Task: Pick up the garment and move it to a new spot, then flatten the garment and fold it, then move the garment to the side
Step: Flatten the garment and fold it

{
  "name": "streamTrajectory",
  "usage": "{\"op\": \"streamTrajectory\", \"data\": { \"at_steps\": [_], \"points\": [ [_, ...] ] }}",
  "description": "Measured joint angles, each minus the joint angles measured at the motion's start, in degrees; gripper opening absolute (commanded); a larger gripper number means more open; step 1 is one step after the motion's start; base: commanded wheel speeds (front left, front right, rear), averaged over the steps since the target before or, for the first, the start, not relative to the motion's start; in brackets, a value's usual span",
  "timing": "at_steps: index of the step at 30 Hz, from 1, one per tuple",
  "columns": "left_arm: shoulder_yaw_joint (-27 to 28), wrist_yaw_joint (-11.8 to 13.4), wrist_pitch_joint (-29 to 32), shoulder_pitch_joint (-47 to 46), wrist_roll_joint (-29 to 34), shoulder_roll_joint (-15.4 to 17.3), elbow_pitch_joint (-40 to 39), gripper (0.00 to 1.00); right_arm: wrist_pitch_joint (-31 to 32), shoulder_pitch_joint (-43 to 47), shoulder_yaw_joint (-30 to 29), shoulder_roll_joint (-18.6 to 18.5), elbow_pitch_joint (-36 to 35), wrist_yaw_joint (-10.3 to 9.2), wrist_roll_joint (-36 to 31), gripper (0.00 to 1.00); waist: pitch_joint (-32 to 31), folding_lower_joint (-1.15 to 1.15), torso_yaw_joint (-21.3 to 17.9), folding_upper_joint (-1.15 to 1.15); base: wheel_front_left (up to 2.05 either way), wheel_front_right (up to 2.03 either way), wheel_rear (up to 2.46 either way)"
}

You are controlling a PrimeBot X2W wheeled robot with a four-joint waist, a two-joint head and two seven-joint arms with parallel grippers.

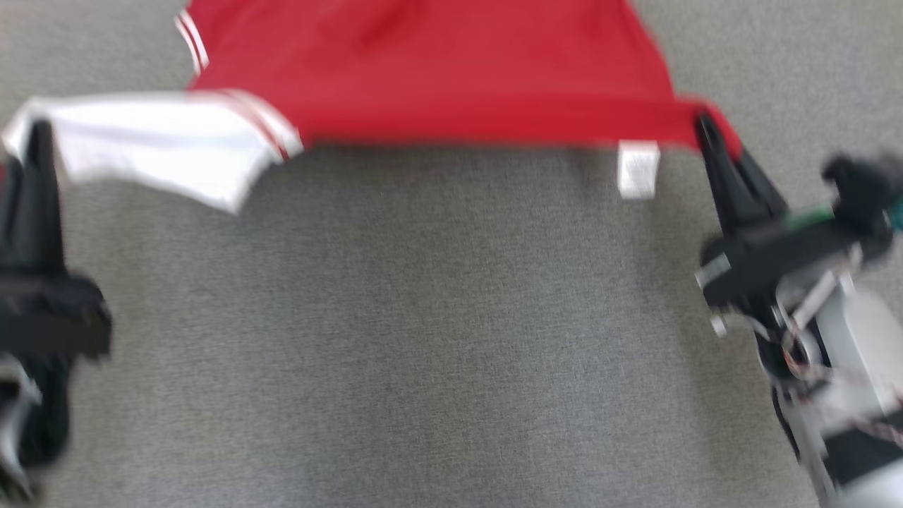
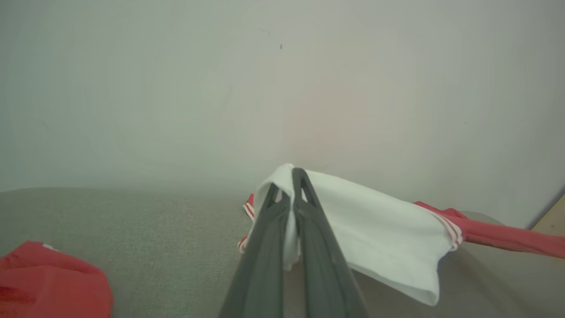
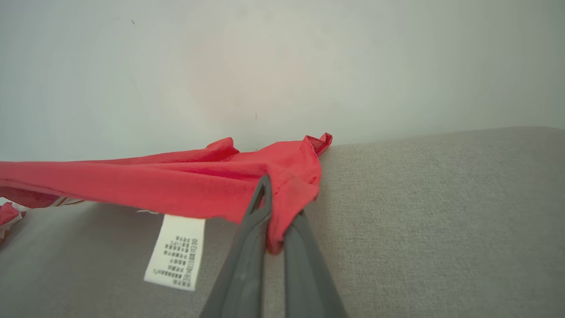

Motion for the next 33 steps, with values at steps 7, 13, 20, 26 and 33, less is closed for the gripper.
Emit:
{"op": "streamTrajectory", "data": {
  "at_steps": [7,13,20,26,33],
  "points": [
    [1.89,0.08,0.00,16.61,0.80,-5.88,-6.65,0.00,5.00,20.89,-10.84,3.56,-13.21,0.01,-1.15,0.00,-3.27,0.00,1.84,0.00,0.00,0.00,0.00],
    [3.26,-0.58,0.00,24.95,2.48,-11.74,-4.72,0.00,6.20,32.62,-15.91,7.44,-17.09,0.01,-4.24,0.00,-5.35,0.01,3.16,0.00,0.00,0.00,0.00],
    [3.61,-2.00,0.00,33.05,5.00,-17.35,-0.98,0.00,7.48,41.98,-17.23,9.83,-17.20,0.01,-6.05,0.00,-8.51,0.01,3.87,0.00,0.00,0.00,0.00],
    [3.46,-3.08,0.00,38.06,6.13,-19.28,1.67,0.00,9.40,47.23,-18.42,10.28,-16.12,0.01,-7.01,0.00,-11.55,0.01,4.21,0.00,0.00,0.00,0.00],
    [2.74,-4.55,0.00,39.13,7.73,-21.02,3.12,0.00,11.06,49.52,-20.18,10.77,-16.12,0.01,-6.57,0.00,-13.53,0.02,4.77,0.01,0.00,0.00,0.00]
  ]
}}
